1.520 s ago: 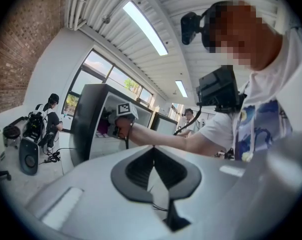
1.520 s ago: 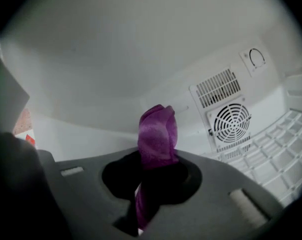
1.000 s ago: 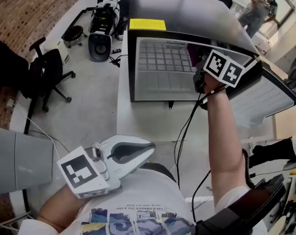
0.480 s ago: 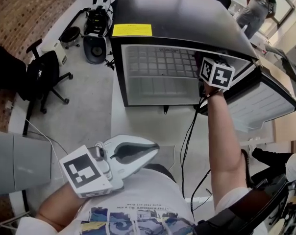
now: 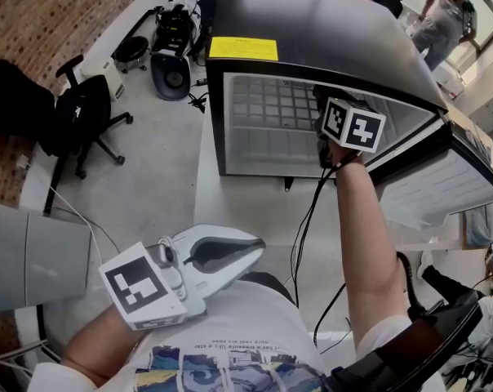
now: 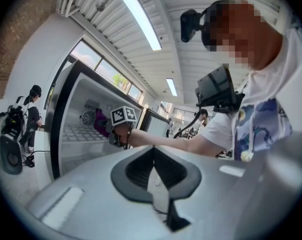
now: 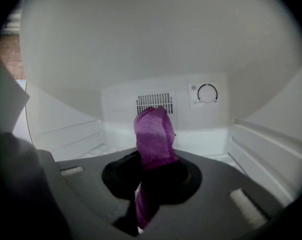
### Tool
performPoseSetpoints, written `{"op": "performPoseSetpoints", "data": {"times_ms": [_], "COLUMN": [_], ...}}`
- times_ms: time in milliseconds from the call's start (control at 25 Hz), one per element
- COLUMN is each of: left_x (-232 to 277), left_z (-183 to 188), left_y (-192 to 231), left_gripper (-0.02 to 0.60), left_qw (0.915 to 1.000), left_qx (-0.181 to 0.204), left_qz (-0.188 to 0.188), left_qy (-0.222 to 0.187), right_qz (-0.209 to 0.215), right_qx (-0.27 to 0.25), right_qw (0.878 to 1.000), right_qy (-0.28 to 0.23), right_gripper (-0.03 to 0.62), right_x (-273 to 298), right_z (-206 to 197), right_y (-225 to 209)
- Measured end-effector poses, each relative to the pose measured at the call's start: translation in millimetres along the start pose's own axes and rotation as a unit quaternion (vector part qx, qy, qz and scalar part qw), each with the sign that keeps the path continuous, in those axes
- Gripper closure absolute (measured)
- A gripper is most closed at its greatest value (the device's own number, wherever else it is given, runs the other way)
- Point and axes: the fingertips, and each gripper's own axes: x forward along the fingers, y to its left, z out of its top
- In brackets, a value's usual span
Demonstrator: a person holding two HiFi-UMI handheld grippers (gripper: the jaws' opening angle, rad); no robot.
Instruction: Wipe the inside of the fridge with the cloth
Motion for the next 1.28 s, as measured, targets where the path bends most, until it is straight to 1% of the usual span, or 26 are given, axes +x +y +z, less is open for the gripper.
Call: {"op": "performPoseSetpoints", "data": {"times_ms": [160,280,400,880,1040,1280], "left_x": [-11.1,-20.8,-28.3,-64.4,-75.5,-87.2], "left_z": [-1.6,-2.7,-0.4,-7.8,-9.3,-9.2], "left_y": [1.2,3.6,1.4,-1.4,-3.8,-9.0], "left_gripper": [0.574,0.574,0.574,0.574,0.574,0.574], "left_qw": [0.9999,0.9997,0.9995,0.9976,0.9969,0.9966], "left_qx": [0.000,0.003,-0.004,-0.007,-0.008,-0.007], "left_qz": [0.012,0.022,0.027,0.066,0.076,0.079], "left_qy": [-0.004,-0.006,-0.013,-0.020,-0.020,-0.021], "right_qz": [0.009,0.028,0.041,0.102,0.129,0.162], "right_qx": [0.006,0.020,0.014,0.040,0.068,0.145], "right_qw": [1.000,0.999,0.999,0.994,0.989,0.976], "right_qy": [0.000,0.000,0.000,-0.004,-0.007,-0.013], "right_gripper": [0.542,0.542,0.542,0.542,0.542,0.542], "right_x": [4.3,6.6,9.7,22.8,22.5,17.1], "right_z": [2.0,3.3,2.5,8.3,12.0,17.1], "right_y": [19.5,37.6,58.1,133.2,157.8,172.8]}}
